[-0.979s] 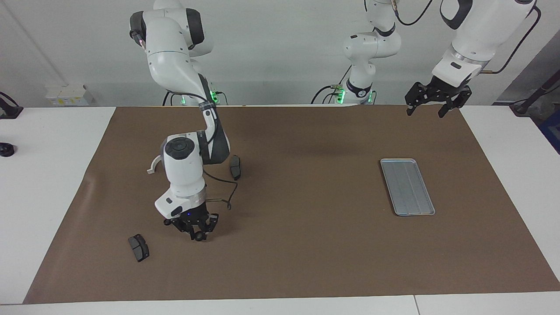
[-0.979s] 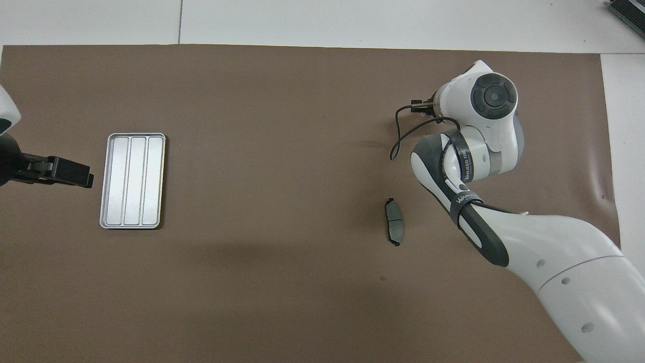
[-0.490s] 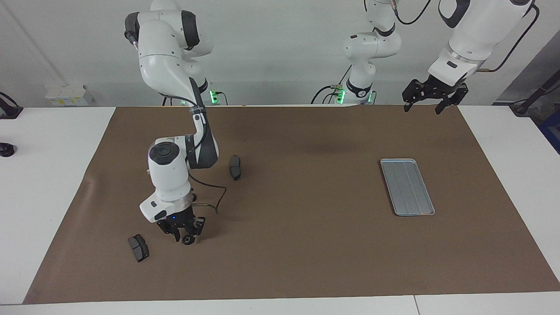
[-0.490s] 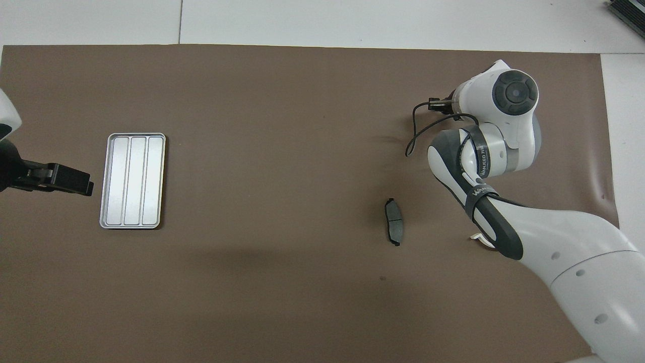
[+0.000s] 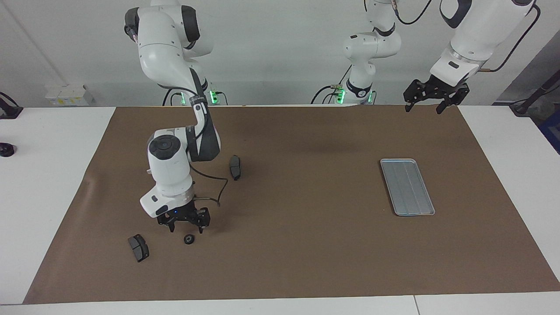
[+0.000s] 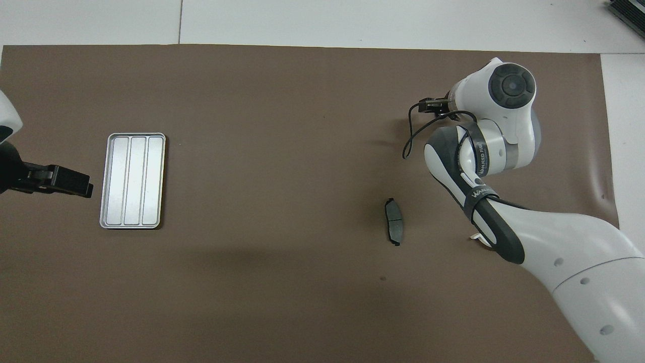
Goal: Place bearing gear from tray to pile
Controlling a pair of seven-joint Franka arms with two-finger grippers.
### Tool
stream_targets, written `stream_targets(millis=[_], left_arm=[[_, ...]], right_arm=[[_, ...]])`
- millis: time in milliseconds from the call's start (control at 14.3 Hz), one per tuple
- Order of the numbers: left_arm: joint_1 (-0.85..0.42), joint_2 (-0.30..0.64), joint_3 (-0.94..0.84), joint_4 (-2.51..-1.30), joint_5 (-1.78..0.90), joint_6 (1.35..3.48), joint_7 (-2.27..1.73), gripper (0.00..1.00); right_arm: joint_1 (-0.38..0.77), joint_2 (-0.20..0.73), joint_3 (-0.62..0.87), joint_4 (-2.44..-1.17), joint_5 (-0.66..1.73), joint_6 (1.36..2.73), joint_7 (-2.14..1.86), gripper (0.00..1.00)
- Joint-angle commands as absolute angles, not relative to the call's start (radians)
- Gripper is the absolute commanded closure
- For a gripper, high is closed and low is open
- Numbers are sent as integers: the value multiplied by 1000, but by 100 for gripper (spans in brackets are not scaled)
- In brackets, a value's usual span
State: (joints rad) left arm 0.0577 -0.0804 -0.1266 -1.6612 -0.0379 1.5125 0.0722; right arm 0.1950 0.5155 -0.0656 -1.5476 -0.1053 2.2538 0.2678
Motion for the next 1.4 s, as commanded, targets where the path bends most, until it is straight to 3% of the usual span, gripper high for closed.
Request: stream_targets(millis=[0, 699, 1329], left_arm=[[55, -114, -123, -1697, -26, 1523, 68, 0], [55, -114, -123, -1697, -26, 1523, 69, 0], [55, -114, -123, -1697, -26, 1523, 67, 0]], right_arm=[[186, 395, -57, -1571, -83, 2119, 270, 2], [37, 92, -58, -1577, 24, 1715, 112, 0], [18, 8, -74, -1575, 97, 1681, 114, 0]])
